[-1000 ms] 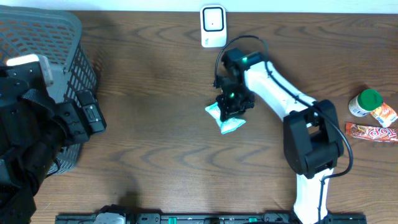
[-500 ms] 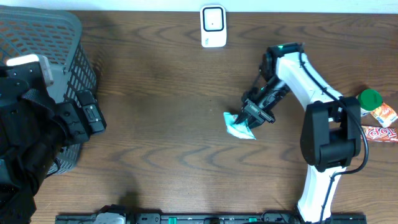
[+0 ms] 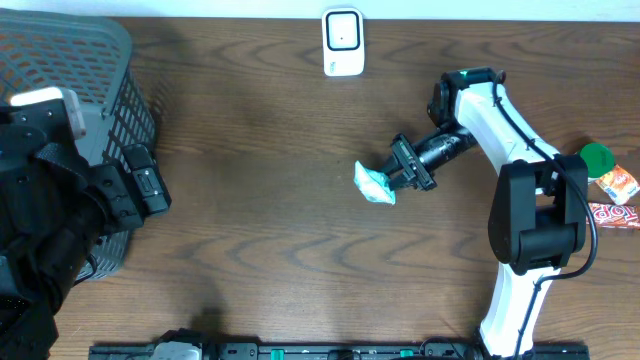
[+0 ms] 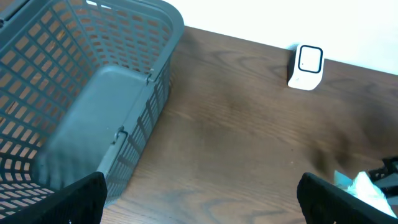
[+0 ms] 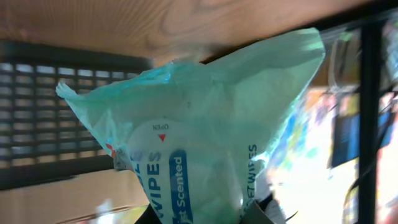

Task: Scan the item barcode

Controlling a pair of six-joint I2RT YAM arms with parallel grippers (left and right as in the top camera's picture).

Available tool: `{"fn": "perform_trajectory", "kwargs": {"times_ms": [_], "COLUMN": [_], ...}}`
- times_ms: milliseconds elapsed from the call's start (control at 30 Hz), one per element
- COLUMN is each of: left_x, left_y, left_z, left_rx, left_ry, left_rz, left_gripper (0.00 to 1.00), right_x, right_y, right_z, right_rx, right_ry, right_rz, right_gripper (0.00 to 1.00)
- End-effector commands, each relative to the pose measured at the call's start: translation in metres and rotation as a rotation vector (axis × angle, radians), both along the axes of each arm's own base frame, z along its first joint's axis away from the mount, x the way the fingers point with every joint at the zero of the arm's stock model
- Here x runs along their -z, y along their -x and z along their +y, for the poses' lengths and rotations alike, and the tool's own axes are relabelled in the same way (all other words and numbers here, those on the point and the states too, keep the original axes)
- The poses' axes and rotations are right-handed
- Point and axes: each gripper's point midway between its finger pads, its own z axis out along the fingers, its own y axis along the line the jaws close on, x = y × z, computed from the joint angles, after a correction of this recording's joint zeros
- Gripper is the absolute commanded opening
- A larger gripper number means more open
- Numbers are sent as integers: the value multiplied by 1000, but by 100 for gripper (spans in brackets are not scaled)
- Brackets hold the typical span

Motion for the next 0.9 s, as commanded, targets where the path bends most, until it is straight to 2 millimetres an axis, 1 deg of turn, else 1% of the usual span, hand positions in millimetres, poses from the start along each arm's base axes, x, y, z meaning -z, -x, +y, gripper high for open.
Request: {"fn": "perform_trajectory", "kwargs": {"times_ms": [0, 167, 333, 467, 867], "left_x": [13, 13, 13, 13, 13], "left_y": [14, 14, 14, 14, 14], "left_z": [3, 3, 3, 3, 3], "left_rx": [-7, -7, -7, -7, -7], "left_ry": [-12, -12, -12, -12, -12], "left_rz": [72, 72, 72, 72, 72], "left_gripper": [98, 98, 98, 98, 98], "right_x": [-11, -9, -5, -4, -1], "right_y": [-14, -20, -28, -29, -28], "right_z": [2, -2, -11, -15, -18], "right_rx": [146, 219, 277, 286, 279], "right_ry": [13, 66, 98, 108, 130], "right_rz": [163, 273, 325, 325, 320], "right_gripper": [7, 7, 7, 7, 7]}}
